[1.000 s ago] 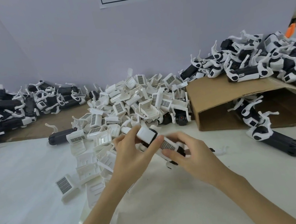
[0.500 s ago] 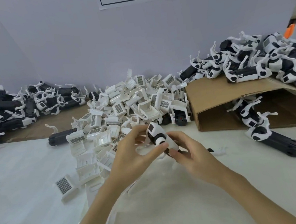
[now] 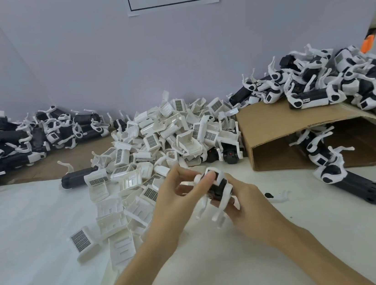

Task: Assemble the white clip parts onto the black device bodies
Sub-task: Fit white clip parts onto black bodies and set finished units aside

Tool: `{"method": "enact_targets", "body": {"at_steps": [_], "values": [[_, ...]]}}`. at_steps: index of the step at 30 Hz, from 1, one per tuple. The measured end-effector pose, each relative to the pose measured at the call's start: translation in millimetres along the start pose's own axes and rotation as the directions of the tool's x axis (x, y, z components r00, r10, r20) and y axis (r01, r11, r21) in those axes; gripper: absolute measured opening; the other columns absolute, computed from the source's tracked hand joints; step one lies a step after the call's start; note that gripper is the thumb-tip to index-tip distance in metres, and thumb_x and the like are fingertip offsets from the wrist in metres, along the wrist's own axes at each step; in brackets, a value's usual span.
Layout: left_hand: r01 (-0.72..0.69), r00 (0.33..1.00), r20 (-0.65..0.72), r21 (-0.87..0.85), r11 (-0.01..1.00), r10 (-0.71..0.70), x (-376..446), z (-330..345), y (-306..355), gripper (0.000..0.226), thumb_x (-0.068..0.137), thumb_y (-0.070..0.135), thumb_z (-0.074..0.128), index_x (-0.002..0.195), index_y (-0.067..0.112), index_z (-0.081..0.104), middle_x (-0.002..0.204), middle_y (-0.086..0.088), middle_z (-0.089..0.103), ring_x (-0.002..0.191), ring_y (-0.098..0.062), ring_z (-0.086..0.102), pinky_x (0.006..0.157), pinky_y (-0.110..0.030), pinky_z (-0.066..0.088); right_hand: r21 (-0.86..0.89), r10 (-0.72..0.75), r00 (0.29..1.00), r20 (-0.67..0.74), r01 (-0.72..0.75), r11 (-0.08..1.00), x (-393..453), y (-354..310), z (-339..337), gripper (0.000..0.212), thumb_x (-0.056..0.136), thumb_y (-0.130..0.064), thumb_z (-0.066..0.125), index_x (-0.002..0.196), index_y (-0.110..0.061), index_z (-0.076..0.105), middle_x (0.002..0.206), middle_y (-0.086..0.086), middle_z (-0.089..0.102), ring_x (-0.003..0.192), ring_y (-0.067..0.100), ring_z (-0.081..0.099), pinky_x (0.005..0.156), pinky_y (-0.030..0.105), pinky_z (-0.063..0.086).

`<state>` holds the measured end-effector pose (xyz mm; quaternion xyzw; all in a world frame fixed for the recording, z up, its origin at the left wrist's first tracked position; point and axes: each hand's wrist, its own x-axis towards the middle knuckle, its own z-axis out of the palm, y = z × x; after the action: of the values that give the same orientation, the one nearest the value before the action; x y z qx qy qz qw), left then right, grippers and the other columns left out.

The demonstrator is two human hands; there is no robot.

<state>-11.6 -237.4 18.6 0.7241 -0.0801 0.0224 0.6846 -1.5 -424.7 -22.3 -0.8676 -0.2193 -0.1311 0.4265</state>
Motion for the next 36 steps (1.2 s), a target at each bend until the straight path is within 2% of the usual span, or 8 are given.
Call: {"method": "enact_targets", "body": {"at_steps": [5,10,14,19,24,27,31,36], "values": [[0.116,0.993,0.042,-0.176,0.978,-0.111,6.3,-10.0,1.4,0.039,0.098,0.048,0.069,0.095,0.009,0.069,0.091,-0.006,0.074,0.084,-0.022,0.066,0.091,-0.039,0.054,-0.048,-0.01,1.0,-0.019,0.009,0.999,-0.9,-1.9,3.9,0.039,0.096,-0.03,0.063,0.126,-0.049,0.045,0.089,-0.023,0.062,0.081,0.0,0.063,0.064,0.011,0.042],[0.101,0.994,0.039,0.087,0.991,-0.105,8.6,-10.0,-2.2,0.052,0.086,0.065,0.078,0.105,0.017,0.071,0.09,-0.003,0.078,0.074,-0.019,0.074,0.072,-0.031,0.062,-0.174,-0.096,0.991,-0.089,0.079,0.982,-0.7,-5.1,4.2,0.046,0.093,-0.038,0.075,0.136,-0.032,0.06,0.113,-0.023,0.063,0.107,0.004,0.059,0.088,0.023,0.05],[0.233,0.972,0.044,-0.102,0.967,-0.229,11.4,-15.0,-1.5,0.051,0.095,0.054,0.073,0.113,0.006,0.075,0.097,-0.02,0.079,0.082,-0.038,0.077,0.081,-0.046,0.066,0.22,0.178,0.984,0.014,-0.177,0.959,0.2,-9.6,-0.9,0.039,0.096,-0.066,0.059,0.129,-0.045,0.063,0.116,-0.021,0.069,0.111,0.006,0.066,0.095,0.022,0.052],[0.31,0.95,0.039,-0.183,0.933,-0.308,15.5,-20.0,-7.0,0.059,0.091,0.06,0.074,0.112,0.005,0.078,0.102,-0.018,0.08,0.087,-0.04,0.079,0.084,-0.045,0.066,0.391,0.311,0.938,0.154,-0.347,0.853,5.1,-11.5,-5.0,0.038,0.099,-0.067,0.041,0.086,-0.043,0.068,0.078,-0.009,0.071,0.079,0.012,0.073,0.073,0.029,0.05],[0.16,0.98,-0.106,-0.057,0.985,-0.166,16.4,-18.0,-6.2,0.06,0.08,0.066,0.083,0.106,0.012,0.075,0.1,-0.013,0.08,0.088,-0.036,0.078,0.082,-0.044,0.066,0.566,0.325,0.906,0.27,-0.423,0.708,4.3,-3.1,0.6,0.036,0.11,-0.042,0.041,0.131,-0.026,0.066,0.112,0.017,0.074,0.102,0.033,0.073,0.087,0.046,0.058],[-0.175,0.979,-0.073,0.19,0.966,0.192,11.4,-14.8,-6.2,0.038,0.079,0.059,0.083,0.101,0.029,0.073,0.093,0.001,0.077,0.087,-0.026,0.075,0.081,-0.043,0.062,0.672,0.27,0.933,0.239,-0.359,0.647,5.9,2.2,-0.1,0.034,0.11,-0.017,0.049,0.142,-0.023,0.057,0.128,0.02,0.067,0.117,0.034,0.067,0.095,0.042,0.057],[-0.529,0.839,0.101,0.381,0.759,0.534,4.0,-5.8,-11.1,0.044,0.081,0.052,0.089,0.115,0.032,0.071,0.107,0.009,0.07,0.097,-0.021,0.07,0.077,-0.035,0.059,0.585,0.084,0.979,0.187,-0.179,0.791,4.0,4.1,-4.4,0.057,0.096,-0.002,0.063,0.149,-0.019,0.051,0.14,0.006,0.063,0.128,0.027,0.061,0.104,0.041,0.054],[-0.581,0.811,0.224,0.419,0.697,0.541,1.6,-2.1,-17.5,0.041,0.105,0.055,0.054,0.127,0.025,0.071,0.122,0.014,0.066,0.109,-0.015,0.067,0.087,-0.026,0.054,0.396,0.083,0.989,0.119,-0.125,0.91,1.8,4.5,2.9,0.053,0.094,0.01,0.065,0.14,-0.016,0.056,0.124,0.003,0.068,0.119,0.027,0.065,0.101,0.053,0.054]]}}
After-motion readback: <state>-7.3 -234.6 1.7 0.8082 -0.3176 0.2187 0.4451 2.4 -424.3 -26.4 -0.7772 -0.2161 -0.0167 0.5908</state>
